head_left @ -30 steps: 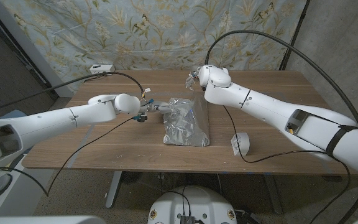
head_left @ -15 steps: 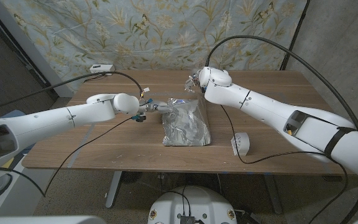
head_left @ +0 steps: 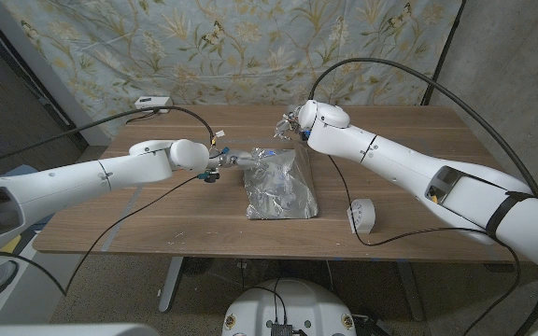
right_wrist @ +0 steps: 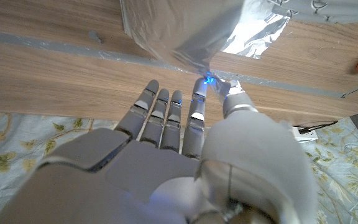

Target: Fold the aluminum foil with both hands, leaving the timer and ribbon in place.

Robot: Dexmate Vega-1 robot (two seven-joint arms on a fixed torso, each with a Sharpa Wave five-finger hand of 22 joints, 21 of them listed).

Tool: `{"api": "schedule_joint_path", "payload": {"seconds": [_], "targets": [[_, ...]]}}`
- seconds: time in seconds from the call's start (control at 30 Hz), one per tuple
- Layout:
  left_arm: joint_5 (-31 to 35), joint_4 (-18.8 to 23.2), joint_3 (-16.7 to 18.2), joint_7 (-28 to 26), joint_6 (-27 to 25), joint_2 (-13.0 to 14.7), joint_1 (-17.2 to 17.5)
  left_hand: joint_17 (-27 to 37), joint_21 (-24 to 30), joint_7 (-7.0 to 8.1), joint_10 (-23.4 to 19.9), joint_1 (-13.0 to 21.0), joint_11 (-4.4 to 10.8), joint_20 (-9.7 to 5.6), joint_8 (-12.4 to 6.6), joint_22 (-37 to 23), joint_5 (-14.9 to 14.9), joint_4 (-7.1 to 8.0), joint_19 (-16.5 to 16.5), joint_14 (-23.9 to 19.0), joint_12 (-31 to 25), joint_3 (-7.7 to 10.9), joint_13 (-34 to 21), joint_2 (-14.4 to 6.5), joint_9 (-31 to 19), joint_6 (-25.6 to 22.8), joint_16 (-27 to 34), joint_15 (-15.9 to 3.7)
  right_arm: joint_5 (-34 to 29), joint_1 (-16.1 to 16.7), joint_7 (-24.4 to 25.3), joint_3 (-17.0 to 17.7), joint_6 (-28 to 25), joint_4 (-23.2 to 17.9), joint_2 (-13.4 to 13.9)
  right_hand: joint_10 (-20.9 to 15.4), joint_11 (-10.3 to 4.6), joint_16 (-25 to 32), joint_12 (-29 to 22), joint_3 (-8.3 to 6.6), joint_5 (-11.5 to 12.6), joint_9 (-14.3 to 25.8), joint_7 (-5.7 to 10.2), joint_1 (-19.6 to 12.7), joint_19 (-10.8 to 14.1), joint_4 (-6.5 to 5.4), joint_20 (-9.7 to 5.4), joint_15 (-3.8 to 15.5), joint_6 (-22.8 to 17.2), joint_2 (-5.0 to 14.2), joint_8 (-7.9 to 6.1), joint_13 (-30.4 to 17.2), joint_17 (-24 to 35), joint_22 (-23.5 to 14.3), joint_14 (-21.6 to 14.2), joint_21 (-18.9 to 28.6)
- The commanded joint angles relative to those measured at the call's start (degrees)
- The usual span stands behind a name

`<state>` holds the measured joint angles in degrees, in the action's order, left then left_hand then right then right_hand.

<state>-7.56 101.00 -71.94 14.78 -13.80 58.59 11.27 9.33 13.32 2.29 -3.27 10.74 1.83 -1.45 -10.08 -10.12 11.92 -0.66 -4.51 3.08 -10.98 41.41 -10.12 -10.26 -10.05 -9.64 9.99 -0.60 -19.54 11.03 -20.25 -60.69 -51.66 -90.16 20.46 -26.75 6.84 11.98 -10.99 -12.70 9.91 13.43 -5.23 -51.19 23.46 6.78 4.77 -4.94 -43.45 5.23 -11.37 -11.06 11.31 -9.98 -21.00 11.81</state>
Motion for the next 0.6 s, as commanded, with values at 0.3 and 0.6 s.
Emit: {"api": "schedule_joint_path", "payload": {"seconds": [0.3, 0.6], "targets": [[0.34, 0.24, -0.32, -0.13, -0.09, -0.28, -0.02, 0.13, -0.26, 0.36, 0.13, 0.93, -0.19, 0.07, -0.43, -0.13, 0.41, -0.53, -0.46, 0.11, -0.08, 0.35, -0.02, -0.08, -0.26, -0.22, 0.06, 0.12, 3.82, 0.34, -0.23, 2.61, 1.94, -3.15, 1.46, 1.99, 1.54, -0.18, -0.19, 7.27, 2.16, -0.62, -2.19, 15.77, -1.41, -6.91, 1.62, -2.45, 2.83, -2.62, 0.09, -0.33, 0.84, -0.43, 1.95, -0.33], [0.11, 0.95, -0.12, -1.03, 0.34, 0.44, 0.41, 0.13, -0.35, 0.44, 0.14, 1.23, -0.18, 0.05, -0.44, -0.13, 0.49, -0.74, -0.4, 0.09, -0.09, 0.43, -0.02, -0.12, -0.26, -0.26, 0.08, 0.12, 6.53, 2.46, 1.88, 4.85, 3.94, -2.61, 0.85, 2.22, 3.53, 0.09, -0.44, 11.75, 5.47, -1.21, -4.24, 29.14, -2.34, -14.97, 2.25, -3.77, 2.46, 0.9, -0.18, -0.29, 1.24, -0.69, 2.44, -0.1]]}}
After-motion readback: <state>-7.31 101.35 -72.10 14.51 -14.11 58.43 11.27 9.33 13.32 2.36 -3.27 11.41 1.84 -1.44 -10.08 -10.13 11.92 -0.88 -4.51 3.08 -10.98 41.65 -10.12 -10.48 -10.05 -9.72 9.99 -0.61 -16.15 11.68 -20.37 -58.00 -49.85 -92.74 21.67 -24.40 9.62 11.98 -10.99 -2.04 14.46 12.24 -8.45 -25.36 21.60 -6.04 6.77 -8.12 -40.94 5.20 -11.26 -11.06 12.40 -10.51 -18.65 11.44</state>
